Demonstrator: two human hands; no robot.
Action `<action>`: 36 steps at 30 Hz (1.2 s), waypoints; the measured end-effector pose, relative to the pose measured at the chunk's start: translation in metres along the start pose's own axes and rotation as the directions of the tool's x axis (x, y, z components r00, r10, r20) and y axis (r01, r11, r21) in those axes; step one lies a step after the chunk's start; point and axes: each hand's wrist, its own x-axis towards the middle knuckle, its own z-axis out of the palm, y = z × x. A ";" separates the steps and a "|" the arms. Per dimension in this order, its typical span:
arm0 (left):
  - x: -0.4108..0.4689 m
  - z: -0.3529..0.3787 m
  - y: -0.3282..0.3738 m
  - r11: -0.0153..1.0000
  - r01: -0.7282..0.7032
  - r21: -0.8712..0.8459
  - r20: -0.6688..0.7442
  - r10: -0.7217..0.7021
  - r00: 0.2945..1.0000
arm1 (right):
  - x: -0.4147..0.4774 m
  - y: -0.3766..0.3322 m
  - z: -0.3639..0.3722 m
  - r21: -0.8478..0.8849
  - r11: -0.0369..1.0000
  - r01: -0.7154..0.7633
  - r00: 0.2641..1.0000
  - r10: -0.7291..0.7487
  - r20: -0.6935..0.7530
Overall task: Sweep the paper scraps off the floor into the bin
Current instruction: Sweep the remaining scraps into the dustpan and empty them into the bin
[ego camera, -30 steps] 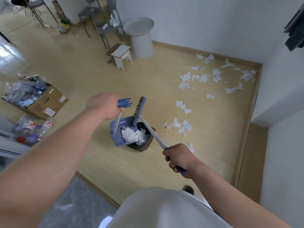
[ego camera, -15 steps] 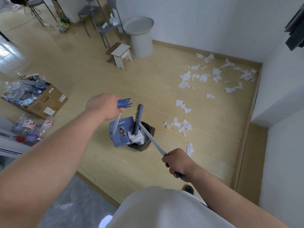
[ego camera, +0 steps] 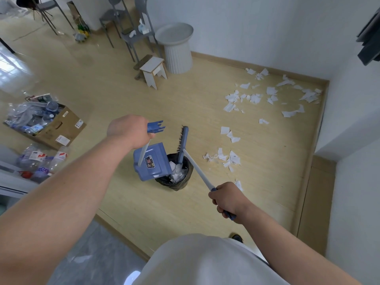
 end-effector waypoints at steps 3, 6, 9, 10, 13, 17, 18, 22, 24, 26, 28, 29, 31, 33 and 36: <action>0.003 -0.008 0.004 1.000 -0.001 0.000 -0.014 0.001 1.000 | -0.002 -0.002 -0.005 0.060 0.998 -0.007 1.000 0.007 -0.001; 0.010 -0.018 0.011 1.000 -0.003 -0.014 -0.038 0.003 0.999 | -0.002 -0.005 -0.014 0.111 0.994 -0.011 1.000 0.011 -0.008; 0.017 -0.029 0.022 0.999 0.013 -0.042 -0.055 -0.016 0.998 | 0.000 -0.006 -0.028 0.146 0.989 -0.009 1.000 0.013 -0.026; 0.021 -0.033 0.028 0.998 0.019 -0.053 -0.063 -0.023 0.998 | 0.002 -0.006 -0.035 0.149 0.989 -0.009 0.999 0.015 -0.034; 0.031 -0.044 0.043 0.994 0.049 -0.092 -0.093 -0.058 0.994 | 0.008 -0.004 -0.055 0.146 0.989 -0.021 0.998 0.029 -0.053; 0.048 -0.055 0.071 0.981 0.083 -0.173 -0.132 -0.107 0.985 | 0.017 0.002 -0.092 0.125 0.991 -0.052 0.995 0.062 -0.081; 0.054 -0.057 0.082 0.976 0.089 -0.197 -0.143 -0.118 0.983 | 0.020 0.004 -0.104 0.116 0.991 -0.060 0.994 0.070 -0.086; 0.070 -0.056 0.116 0.962 0.105 -0.252 -0.185 -0.154 0.971 | 0.035 0.014 -0.132 0.054 0.995 -0.087 0.992 0.091 -0.089; 0.080 -0.052 0.136 0.957 0.098 -0.272 -0.178 -0.150 0.973 | 0.046 0.018 -0.143 -0.004 0.993 -0.114 0.989 0.113 -0.091; 0.091 -0.047 0.152 0.952 0.085 -0.295 -0.171 -0.140 0.975 | 0.055 0.017 -0.150 -0.080 0.987 -0.140 0.987 0.133 -0.086; 0.109 -0.044 0.166 0.947 0.061 -0.314 -0.178 -0.122 0.977 | 0.067 0.011 -0.159 -0.158 0.974 -0.162 0.985 0.151 -0.078; 0.119 -0.042 0.172 0.945 0.049 -0.324 -0.180 -0.112 0.977 | 0.072 0.006 -0.163 -0.196 0.966 -0.170 0.985 0.159 -0.073; 0.141 -0.036 0.183 0.930 0.027 -0.366 -0.174 -0.096 0.980 | 0.081 -0.007 -0.172 -0.288 0.938 -0.195 0.981 0.183 -0.065; 0.172 -0.030 0.194 0.921 0.003 -0.389 -0.165 -0.073 0.984 | 0.096 -0.021 -0.178 -0.407 0.883 -0.232 0.972 0.221 -0.075; 0.216 -0.019 0.205 0.913 -0.034 -0.407 -0.167 -0.037 0.985 | 0.115 -0.037 -0.183 -0.468 0.833 -0.296 0.955 0.275 -0.115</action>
